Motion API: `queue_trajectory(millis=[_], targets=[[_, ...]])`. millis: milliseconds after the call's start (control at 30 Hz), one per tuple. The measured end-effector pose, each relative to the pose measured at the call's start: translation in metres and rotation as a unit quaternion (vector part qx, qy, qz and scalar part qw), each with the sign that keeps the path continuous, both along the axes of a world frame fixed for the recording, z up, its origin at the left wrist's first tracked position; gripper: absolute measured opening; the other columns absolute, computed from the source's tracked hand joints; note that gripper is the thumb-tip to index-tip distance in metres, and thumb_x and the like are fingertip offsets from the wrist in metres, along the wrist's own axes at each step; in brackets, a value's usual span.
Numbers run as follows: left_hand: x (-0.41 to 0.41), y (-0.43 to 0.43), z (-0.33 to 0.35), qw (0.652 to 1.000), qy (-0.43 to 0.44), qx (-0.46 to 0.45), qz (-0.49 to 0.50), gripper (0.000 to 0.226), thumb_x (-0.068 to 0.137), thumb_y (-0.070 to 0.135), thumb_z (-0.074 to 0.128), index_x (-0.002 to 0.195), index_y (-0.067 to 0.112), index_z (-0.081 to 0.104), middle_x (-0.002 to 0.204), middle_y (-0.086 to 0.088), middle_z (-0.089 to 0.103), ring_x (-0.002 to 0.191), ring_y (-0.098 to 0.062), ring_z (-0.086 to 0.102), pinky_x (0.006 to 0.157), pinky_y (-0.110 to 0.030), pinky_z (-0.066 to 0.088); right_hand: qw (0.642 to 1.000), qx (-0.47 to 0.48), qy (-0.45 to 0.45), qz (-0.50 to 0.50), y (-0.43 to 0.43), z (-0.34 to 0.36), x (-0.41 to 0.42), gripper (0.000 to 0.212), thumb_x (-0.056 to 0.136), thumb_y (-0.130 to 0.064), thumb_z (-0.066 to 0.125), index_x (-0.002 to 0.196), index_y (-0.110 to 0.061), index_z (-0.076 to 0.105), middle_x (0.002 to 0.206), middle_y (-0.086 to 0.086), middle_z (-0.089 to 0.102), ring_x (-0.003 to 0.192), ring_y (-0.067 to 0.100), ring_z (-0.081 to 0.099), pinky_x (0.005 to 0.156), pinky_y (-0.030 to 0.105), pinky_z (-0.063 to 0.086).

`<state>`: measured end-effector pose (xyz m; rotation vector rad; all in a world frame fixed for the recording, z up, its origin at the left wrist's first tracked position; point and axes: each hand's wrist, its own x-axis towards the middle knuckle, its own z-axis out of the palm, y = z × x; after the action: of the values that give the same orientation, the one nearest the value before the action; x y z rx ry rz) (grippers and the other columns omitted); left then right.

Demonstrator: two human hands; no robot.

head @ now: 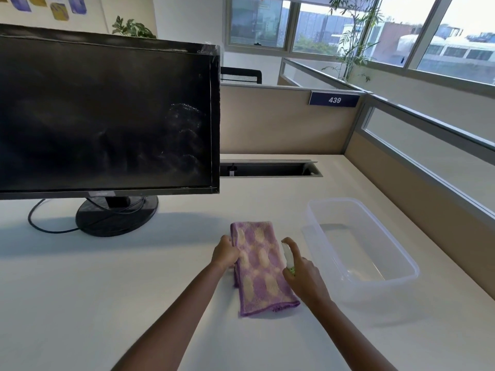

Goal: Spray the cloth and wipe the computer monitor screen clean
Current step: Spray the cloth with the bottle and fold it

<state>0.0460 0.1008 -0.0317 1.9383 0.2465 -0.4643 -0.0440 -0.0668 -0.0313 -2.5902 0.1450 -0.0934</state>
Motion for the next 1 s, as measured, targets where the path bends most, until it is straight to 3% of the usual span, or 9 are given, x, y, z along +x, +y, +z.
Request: queue_trajectory(millis=[167,300,533,733,1000], targets=[[-0.003,0.001,0.0,1.0,0.012,0.001,0.003,0.039,0.088,0.003,0.046,0.126,0.004,0.037,0.121,-0.022,0.055,0.106,-0.037,0.059,0.083,-0.042,0.053,1.0,0.004,-0.016,-0.007,-0.004,-0.003,-0.014,0.055,0.088,-0.019,0.052,0.137,-0.028,0.028,0.078,0.004,0.054,0.061,0.02,0.049,0.057,0.026,0.04],[-0.005,0.001,-0.004,1.0,-0.004,0.019,-0.006,0.037,0.088,0.005,0.048,0.124,0.004,0.039,0.12,-0.021,0.056,0.106,-0.037,0.058,0.085,-0.043,0.054,0.999,0.011,-0.034,0.006,-0.008,-0.005,-0.027,0.06,0.086,-0.02,0.055,0.138,-0.03,0.027,0.076,0.003,0.054,0.06,0.021,0.049,0.056,0.028,0.04],[-0.007,0.0,-0.009,0.999,-0.018,0.029,-0.009,0.034,0.088,0.004,0.047,0.121,0.004,0.042,0.119,-0.021,0.056,0.104,-0.036,0.058,0.083,-0.042,0.054,0.996,-0.057,-0.002,0.061,-0.011,-0.015,-0.04,0.059,0.092,-0.03,0.048,0.143,-0.034,0.019,0.112,0.012,0.06,0.094,0.033,0.062,0.078,0.036,0.05],[-0.007,0.0,-0.011,0.999,-0.018,0.031,-0.006,0.034,0.087,0.002,0.047,0.12,0.003,0.042,0.119,-0.022,0.056,0.104,-0.037,0.059,0.083,-0.043,0.055,0.99,-0.111,0.002,0.085,-0.01,-0.017,-0.044,0.057,0.093,-0.027,0.044,0.143,-0.038,0.02,0.113,0.009,0.058,0.095,0.033,0.061,0.078,0.035,0.048],[-0.008,-0.001,-0.01,0.999,-0.025,0.03,-0.001,0.033,0.086,0.003,0.047,0.119,0.003,0.044,0.118,-0.022,0.057,0.103,-0.037,0.059,0.082,-0.042,0.054,0.99,-0.104,-0.019,0.098,-0.01,-0.015,-0.042,0.053,0.09,-0.023,0.048,0.138,-0.031,0.029,0.113,0.009,0.06,0.092,0.033,0.061,0.077,0.036,0.049]])
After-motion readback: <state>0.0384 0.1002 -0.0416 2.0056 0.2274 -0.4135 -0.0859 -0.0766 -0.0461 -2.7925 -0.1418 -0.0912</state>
